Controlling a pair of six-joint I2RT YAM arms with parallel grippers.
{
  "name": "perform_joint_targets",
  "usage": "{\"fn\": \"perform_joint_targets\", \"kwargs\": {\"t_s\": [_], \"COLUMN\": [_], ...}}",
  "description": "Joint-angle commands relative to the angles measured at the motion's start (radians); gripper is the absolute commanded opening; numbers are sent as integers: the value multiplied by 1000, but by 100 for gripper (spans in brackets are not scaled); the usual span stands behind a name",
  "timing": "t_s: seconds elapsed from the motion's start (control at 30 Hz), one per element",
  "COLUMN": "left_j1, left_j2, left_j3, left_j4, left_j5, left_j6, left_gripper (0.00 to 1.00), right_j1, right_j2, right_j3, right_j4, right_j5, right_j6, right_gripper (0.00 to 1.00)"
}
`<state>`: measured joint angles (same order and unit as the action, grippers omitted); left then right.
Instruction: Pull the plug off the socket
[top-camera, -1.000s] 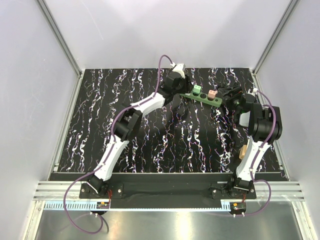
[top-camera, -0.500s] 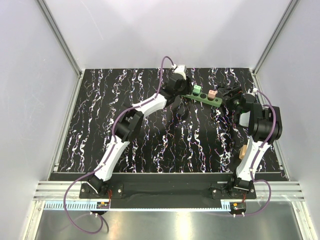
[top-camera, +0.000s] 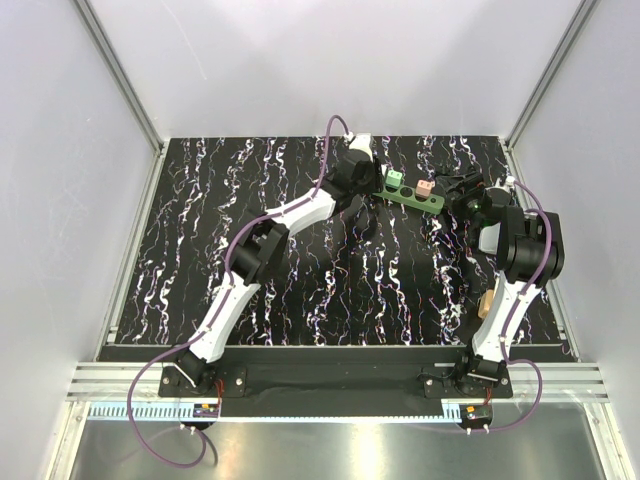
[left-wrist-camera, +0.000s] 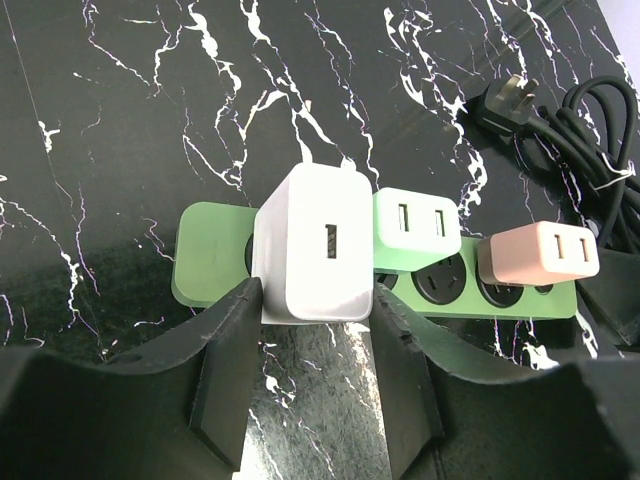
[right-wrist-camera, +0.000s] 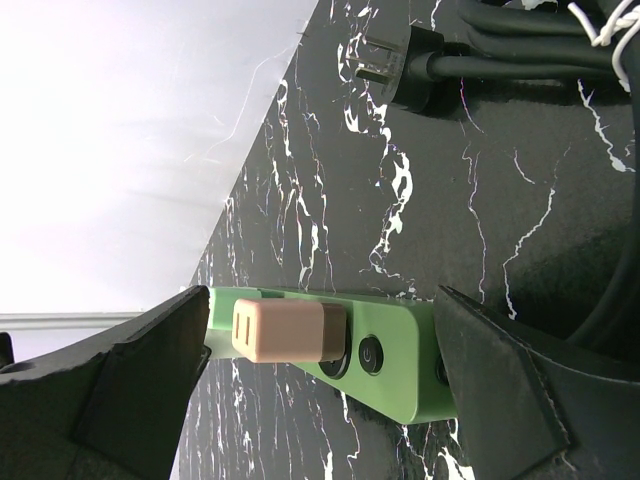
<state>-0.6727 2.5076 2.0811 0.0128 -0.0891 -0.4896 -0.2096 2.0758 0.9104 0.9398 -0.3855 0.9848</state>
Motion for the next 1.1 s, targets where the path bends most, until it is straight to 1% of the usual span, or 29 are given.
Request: {"fn": "perform_joint_targets", "kwargs": {"t_s": [0.0, 0.03, 0.13, 0.17, 0.23, 0.27, 0.33, 0.47, 0.63, 0.73, 0.77, 0.87, 0.9, 0.97, 1.0, 1.07], "left_j1": [-30, -30, -39, -41, -51, -56, -73, -102, -137, -151, -156, -157, -157, -157, -157, -157], "left_j2": [2, 2, -9, -19, -33, -56, -78, -131, -159, -177, -184, -174, -171, -162, -162, -158], "left_j3": [39, 40, 25, 17, -16, -33, -82, -163, -199, -222, -228, -216, -211, -197, -193, -184], "left_j4": [50, 53, 75, 85, 102, 122, 141, 182, 171, 168, 168, 168, 165, 158, 157, 156], "left_j5": [14, 15, 11, 8, -3, -11, -40, -84, -146, -172, -176, -172, -172, -170, -169, -167], "left_j6": [28, 37, 65, 72, 95, 105, 123, 138, 126, 102, 98, 95, 94, 91, 91, 92], "left_gripper": [49, 49, 37, 32, 26, 20, 17, 15, 13, 11, 10, 11, 11, 11, 11, 12], "right_j1": [-4, -2, -2, -2, -4, -2, -2, -2, 1, 3, 6, 28, 44, 74, 107, 133], "right_j2": [1, -2, -26, -37, -68, -80, -117, -187, -220, -212, -206, -215, -224, -259, -270, -289], "right_j3": [27, 27, 27, 24, 19, 15, 10, 2, 8, 30, 33, 61, 74, 114, 131, 186], "right_j4": [45, 42, 7, -4, -28, -51, -88, -144, -190, -208, -208, -232, -298, -375, -465, -553], "right_j5": [-21, -23, -18, -13, -4, 5, 14, 39, 33, 13, 7, -23, -15, 39, 63, 126], "right_j6": [0, -6, -27, -35, -52, -72, -101, -147, -176, -186, -186, -225, -276, -337, -395, -442], "right_gripper": [100, 100, 100, 100, 100, 100, 100, 100, 100, 97, 93, 89, 88, 88, 88, 88]}}
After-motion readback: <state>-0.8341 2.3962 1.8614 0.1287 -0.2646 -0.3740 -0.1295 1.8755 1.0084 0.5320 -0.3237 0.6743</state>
